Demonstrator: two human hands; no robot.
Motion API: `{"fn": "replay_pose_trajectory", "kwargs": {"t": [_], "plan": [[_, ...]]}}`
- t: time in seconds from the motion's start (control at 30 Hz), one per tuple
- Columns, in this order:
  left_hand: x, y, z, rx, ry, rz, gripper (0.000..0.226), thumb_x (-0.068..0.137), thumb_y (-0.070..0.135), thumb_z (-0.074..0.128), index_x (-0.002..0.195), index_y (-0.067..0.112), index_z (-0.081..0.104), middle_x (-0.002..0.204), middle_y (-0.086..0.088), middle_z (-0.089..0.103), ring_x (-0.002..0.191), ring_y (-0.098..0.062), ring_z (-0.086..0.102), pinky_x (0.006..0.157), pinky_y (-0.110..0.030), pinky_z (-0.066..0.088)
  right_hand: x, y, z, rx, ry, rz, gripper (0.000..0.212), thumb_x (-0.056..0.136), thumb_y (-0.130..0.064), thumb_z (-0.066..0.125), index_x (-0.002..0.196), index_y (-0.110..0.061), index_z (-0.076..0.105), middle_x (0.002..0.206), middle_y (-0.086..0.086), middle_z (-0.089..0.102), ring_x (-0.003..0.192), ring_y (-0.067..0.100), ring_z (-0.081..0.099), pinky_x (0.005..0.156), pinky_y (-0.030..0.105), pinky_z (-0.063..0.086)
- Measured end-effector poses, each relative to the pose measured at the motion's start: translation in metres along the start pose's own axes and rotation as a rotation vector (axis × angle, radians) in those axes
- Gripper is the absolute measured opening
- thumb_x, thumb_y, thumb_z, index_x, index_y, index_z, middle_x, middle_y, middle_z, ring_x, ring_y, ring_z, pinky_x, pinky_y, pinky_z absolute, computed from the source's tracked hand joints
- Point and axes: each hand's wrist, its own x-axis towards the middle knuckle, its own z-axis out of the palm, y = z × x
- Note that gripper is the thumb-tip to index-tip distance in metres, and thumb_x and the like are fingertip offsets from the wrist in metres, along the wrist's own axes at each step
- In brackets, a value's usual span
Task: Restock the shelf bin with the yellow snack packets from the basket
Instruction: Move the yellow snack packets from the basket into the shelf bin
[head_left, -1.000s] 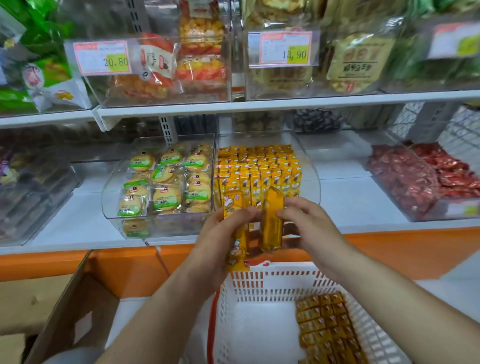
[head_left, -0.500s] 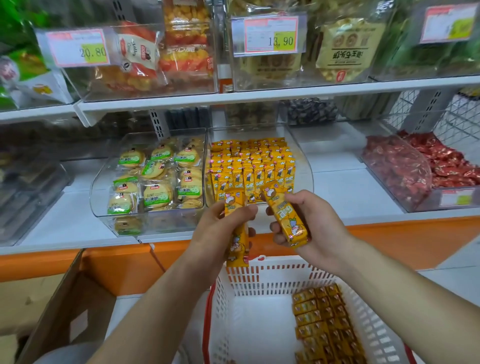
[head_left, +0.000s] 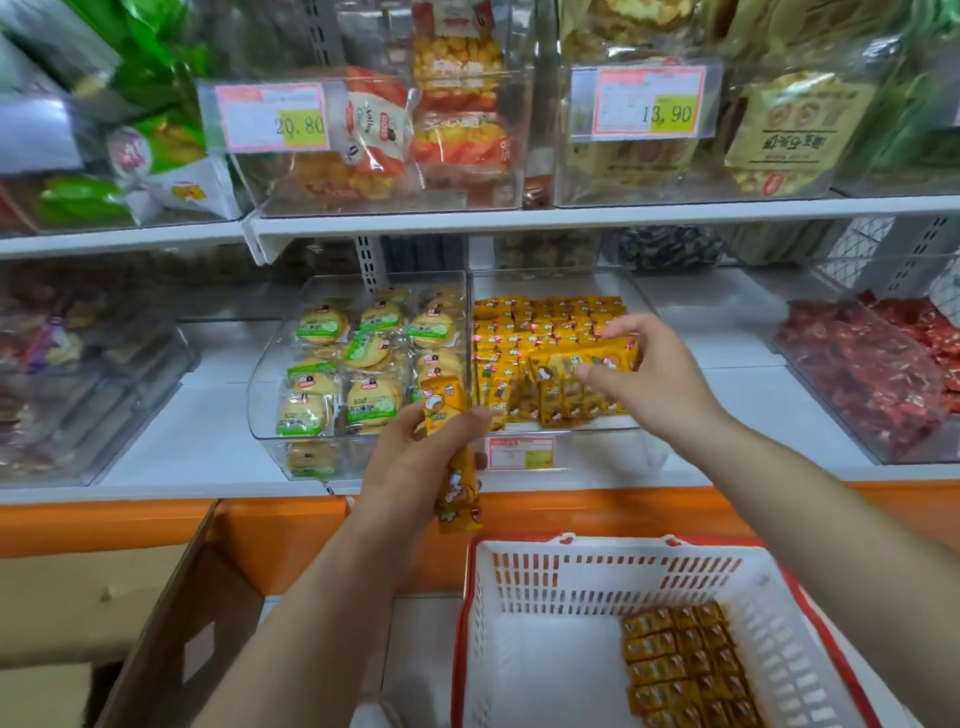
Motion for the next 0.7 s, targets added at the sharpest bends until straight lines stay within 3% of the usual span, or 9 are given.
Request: {"fn": "replay_pose_trajectory", "kwargs": {"t": [0.07, 0.13, 0.2, 0.37, 0.57, 0.7], "plan": [[0.0, 0.0, -0.008, -0.001, 0.015, 0.01, 0.085, 0.062, 0.042, 0.09, 0.134, 0.012, 0.058, 0.097, -0.009, 0.079, 0.085, -0.022, 0.077, 0.073, -0.039, 0.06, 0.024, -0.001, 0.012, -0.206, -0.042, -0.115, 0.038, 0.074, -0.03, 0.086, 0.102, -0.035, 0.061, 0.1, -0.012, 0.058, 0.081, 0.01, 0.055, 0.068, 0.011, 0.039], [0.0, -0.001, -0.014, 0.004, 0.02, 0.019, 0.072, 0.056, 0.046, 0.087, 0.118, 0.016, 0.067, 0.104, -0.008, 0.078, 0.083, -0.02, 0.078, 0.066, -0.034, 0.059, 0.046, 0.0, 0.024, -0.397, -0.155, -0.175, 0.043, 0.073, -0.029, 0.087, 0.111, -0.032, 0.066, 0.111, 0.001, 0.058, 0.099, 0.019, 0.057, 0.082, 0.022, 0.04], [0.0, -0.001, -0.02, 0.023, 0.022, 0.016, 0.062, 0.066, 0.042, 0.086, 0.119, 0.018, 0.066, 0.106, -0.007, 0.077, 0.085, -0.02, 0.078, 0.068, -0.035, 0.059, 0.061, 0.003, 0.037, -0.513, -0.25, -0.175, 0.051, 0.073, -0.026, 0.088, 0.119, -0.027, 0.065, 0.125, 0.006, 0.06, 0.113, 0.024, 0.056, 0.089, 0.027, 0.041], [0.003, -0.005, -0.029, 0.079, 0.022, 0.022, 0.042, 0.078, 0.037, 0.082, 0.115, 0.024, 0.066, 0.089, -0.005, 0.078, 0.08, -0.018, 0.077, 0.065, -0.034, 0.059, 0.074, 0.014, 0.074, -0.536, -0.289, -0.123, 0.046, 0.071, -0.018, 0.089, 0.103, -0.023, 0.056, 0.11, 0.003, 0.064, 0.091, 0.022, 0.061, 0.073, 0.031, 0.046], [0.007, -0.006, -0.029, 0.058, 0.013, 0.005, 0.047, 0.077, 0.036, 0.082, 0.119, 0.02, 0.066, 0.097, -0.012, 0.076, 0.072, -0.016, 0.076, 0.056, -0.029, 0.056, 0.077, 0.035, 0.096, -0.623, -0.257, -0.198, 0.042, 0.075, -0.018, 0.084, 0.114, -0.019, 0.067, 0.118, 0.009, 0.057, 0.095, 0.021, 0.056, 0.082, 0.028, 0.044], [0.009, -0.01, -0.026, 0.067, 0.002, 0.019, 0.054, 0.076, 0.039, 0.082, 0.123, 0.021, 0.063, 0.099, -0.012, 0.076, 0.072, -0.015, 0.076, 0.057, -0.027, 0.055, 0.076, 0.042, 0.098, -0.576, -0.266, -0.179, 0.054, 0.076, -0.018, 0.083, 0.126, -0.018, 0.063, 0.114, 0.006, 0.063, 0.093, 0.015, 0.054, 0.075, 0.025, 0.04]]}}
